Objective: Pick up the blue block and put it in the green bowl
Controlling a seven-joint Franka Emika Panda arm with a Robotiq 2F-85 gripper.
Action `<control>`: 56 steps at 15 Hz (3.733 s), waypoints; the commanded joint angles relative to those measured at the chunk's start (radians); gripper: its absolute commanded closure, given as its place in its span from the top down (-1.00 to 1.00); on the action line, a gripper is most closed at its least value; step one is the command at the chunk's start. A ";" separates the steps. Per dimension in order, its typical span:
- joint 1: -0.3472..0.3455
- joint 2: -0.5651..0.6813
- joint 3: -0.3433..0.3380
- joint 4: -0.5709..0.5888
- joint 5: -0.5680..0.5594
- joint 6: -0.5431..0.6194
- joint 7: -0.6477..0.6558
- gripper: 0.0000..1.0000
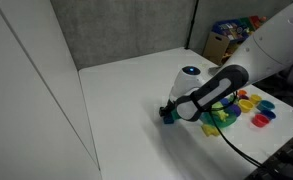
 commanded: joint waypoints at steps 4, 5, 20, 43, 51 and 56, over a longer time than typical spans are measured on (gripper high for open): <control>0.011 -0.078 -0.033 -0.044 0.008 -0.049 -0.028 -0.40; 0.009 -0.102 -0.039 -0.064 0.007 -0.050 -0.030 -0.41; -0.174 -0.514 -0.051 -0.466 -0.012 -0.256 -0.187 -0.42; -0.287 -0.652 -0.060 -0.539 -0.064 -0.469 -0.281 1.00; -0.270 -0.852 -0.025 -0.557 -0.100 -0.547 -0.232 1.00; -0.252 -0.984 0.014 -0.519 -0.237 -0.750 -0.061 1.00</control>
